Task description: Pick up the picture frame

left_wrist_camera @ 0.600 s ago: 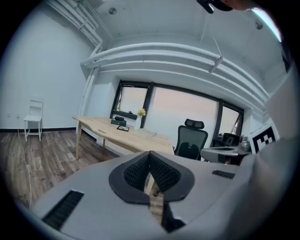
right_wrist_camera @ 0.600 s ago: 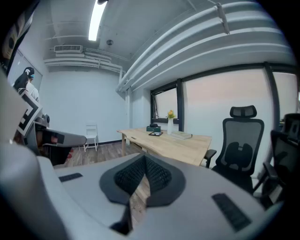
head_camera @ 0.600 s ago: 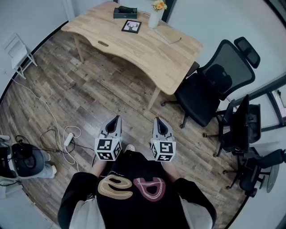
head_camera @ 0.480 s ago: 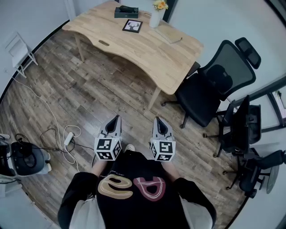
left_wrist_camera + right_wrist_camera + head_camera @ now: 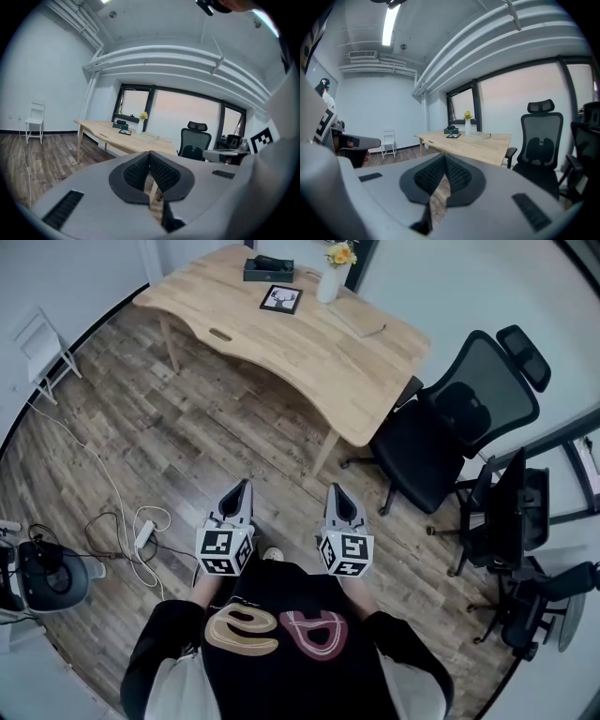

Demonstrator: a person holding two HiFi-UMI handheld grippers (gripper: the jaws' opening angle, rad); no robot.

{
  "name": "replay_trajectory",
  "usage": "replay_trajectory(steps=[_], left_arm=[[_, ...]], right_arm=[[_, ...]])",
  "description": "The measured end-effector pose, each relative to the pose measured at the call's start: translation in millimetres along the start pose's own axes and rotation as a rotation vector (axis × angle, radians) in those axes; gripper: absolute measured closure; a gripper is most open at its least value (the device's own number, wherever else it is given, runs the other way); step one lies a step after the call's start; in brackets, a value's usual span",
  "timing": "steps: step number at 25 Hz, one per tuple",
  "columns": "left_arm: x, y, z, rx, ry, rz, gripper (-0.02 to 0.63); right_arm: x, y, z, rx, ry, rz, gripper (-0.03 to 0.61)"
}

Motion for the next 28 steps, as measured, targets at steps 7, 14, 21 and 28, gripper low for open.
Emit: replay_trajectory(steps=[7,14,21,28], left_arm=[[9.3,38.7,-37.8,-0.005,0.009,0.014,0.597],[27.6,70.0,-97.0,-0.059,0.029,0.023,0.597],[53.6,125.1,-153.0,-0.074,0.042,0.023,0.597],[74.4,177.6,-196.6,-0.094,0.060,0.018,0.597]], right_arm=[[-3.4,3.6,-29.1,-0.029,0.015,-0.029,0.568],[4.6,-2.4,-86.7,-0.082,0.087,-0.019,0.568],[33.0,-3.0,-158.7,-0.147,0.061,-0.012,0.568],[38.9,21.4,-215.9,-0.165,0.081,-0.038,0.568]])
Point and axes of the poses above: the fingertips, and each gripper's own axes: z backward along the fingers, y to its left, x out of its top, the point moved 1 cm from there along z, backward along the fingers, and after that the axes turned 1 degree about -y, right-handed, at the moved point
